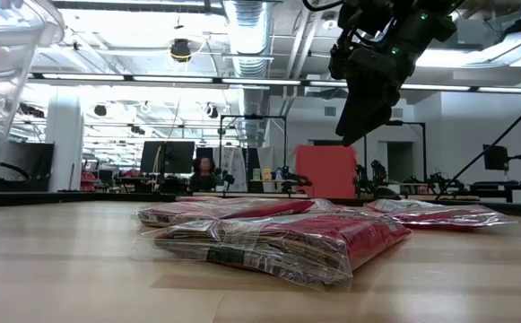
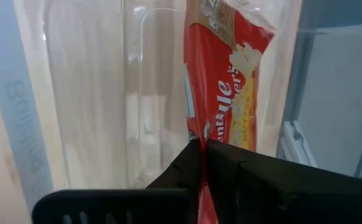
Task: Sort popcorn bags into baskets
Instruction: Put the red popcorn bag into the transparent bin
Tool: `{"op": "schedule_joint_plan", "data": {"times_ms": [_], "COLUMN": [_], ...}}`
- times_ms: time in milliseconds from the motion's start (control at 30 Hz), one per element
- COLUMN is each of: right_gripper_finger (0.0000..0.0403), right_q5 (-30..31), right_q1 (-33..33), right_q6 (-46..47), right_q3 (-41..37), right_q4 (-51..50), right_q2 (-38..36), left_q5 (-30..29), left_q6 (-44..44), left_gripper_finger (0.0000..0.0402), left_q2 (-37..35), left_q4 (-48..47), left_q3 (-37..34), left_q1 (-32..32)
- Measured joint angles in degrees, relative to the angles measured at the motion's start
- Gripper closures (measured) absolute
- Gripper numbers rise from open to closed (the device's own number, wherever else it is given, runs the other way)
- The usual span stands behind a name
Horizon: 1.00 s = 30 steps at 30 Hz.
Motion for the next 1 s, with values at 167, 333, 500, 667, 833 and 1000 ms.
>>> {"op": "schedule_joint_plan", "data": {"times_ms": [167,333,500,667,833,1000], "right_gripper_finger": [0.0086,0.0086,0.0086,0.0086,0.0086,0.0086], "right_q5": [0.01,0.01,0.01,0.01,0.01,0.01], "right_q1": [0.0,0.0,-0.28,-0.74,-0.74,-0.77], "right_q6": [0.0,-0.02,-1.14,-2.01,-2.88,-3.04], "right_q3": [0.0,0.0,0.0,0.0,0.0,0.0], "right_q4": [0.07,0.06,0.1,0.31,0.53,1.3], "right_q2": [0.0,0.0,0.0,0.0,0.0,0.0], "left_q5": [-0.04,3.85,9.86,9.53,2.54,-7.05], "left_q6": [-0.67,-1.7,-3.19,-4.95,-8.73,-10.3], "left_gripper_finger": [0.0349,0.0283,0.0229,0.0212,0.0217,0.0218], "left_q2": [0.04,0.04,-0.63,-4.83,-11.59,-16.77], "left_q4": [-0.19,-0.12,0.01,-0.84,-3.39,-4.06], "left_q3": [0.0,0.0,0.01,2.21,4.94,7.58], "left_q1": [0.73,2.18,4.34,7.95,11.6,16.7]}}
